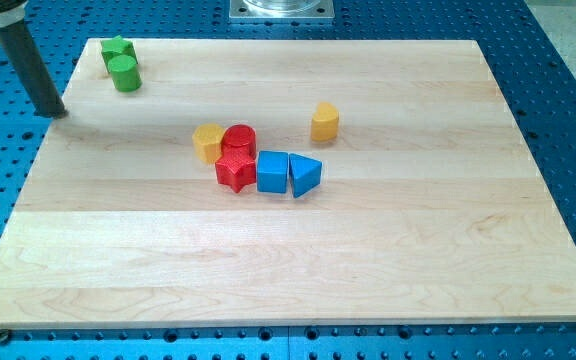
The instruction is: Move the green blocks towards the top left side of the board
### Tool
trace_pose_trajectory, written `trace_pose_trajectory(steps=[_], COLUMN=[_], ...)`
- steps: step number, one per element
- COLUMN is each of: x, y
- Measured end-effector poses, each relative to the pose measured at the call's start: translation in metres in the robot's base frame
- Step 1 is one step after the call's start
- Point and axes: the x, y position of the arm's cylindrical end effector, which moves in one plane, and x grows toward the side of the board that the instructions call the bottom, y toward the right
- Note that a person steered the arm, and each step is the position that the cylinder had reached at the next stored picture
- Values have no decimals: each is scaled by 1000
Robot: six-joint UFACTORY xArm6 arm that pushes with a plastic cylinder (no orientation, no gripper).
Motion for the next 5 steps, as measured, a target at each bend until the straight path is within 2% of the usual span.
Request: trace_pose_trajectory(steps=[1,2,3,4,5], x=[-7,-28,-38,-38,-14], y=[47,21,50,80,107])
